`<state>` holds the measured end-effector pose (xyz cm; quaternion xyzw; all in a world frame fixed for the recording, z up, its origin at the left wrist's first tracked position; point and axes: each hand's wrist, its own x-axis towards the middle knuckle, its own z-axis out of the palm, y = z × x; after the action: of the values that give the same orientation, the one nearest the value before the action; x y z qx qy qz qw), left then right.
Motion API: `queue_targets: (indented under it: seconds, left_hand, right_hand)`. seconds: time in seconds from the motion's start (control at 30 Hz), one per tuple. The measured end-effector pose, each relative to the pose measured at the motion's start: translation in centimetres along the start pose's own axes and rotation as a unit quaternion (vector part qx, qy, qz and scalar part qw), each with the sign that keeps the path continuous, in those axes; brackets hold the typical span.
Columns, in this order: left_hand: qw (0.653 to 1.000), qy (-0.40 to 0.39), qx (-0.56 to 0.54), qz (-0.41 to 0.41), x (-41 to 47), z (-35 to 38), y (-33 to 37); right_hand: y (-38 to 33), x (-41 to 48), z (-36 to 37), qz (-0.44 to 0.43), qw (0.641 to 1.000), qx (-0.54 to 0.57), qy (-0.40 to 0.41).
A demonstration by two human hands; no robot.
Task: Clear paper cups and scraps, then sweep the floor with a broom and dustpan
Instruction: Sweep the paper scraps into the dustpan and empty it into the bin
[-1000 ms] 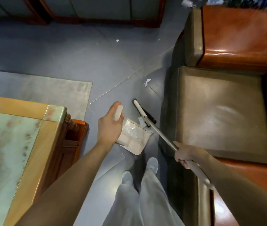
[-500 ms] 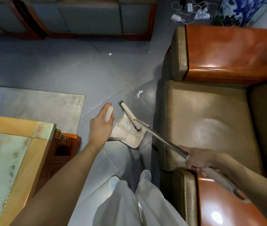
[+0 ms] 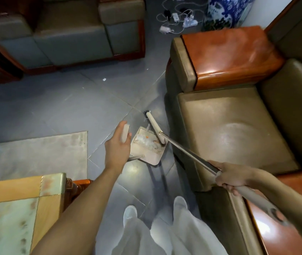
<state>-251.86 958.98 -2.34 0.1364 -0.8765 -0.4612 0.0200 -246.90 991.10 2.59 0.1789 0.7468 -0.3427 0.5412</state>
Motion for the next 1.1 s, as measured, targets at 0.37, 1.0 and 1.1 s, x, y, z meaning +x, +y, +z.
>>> queue_targets:
  seconds: [0.37,1.0,1.1]
  left_hand:
    - [0.982,-0.17,0.063,0.059,0.4,-5.6,-4.7]
    - [0.962,-0.198,0.148,0.114,1.2,-3.5,-5.4]
    - [0.961,-0.198,0.15,0.123,1.0,-3.6,-5.5]
  right_hand:
    - [-1.4,-2.0,10.8,0.037,0.993,0.02,0.106]
    - [-2.0,3.0,16.0,0.065,0.998,-0.023,0.012]
    - [-1.8,1.5,15.7,0.06,0.998,-0.015,0.007]
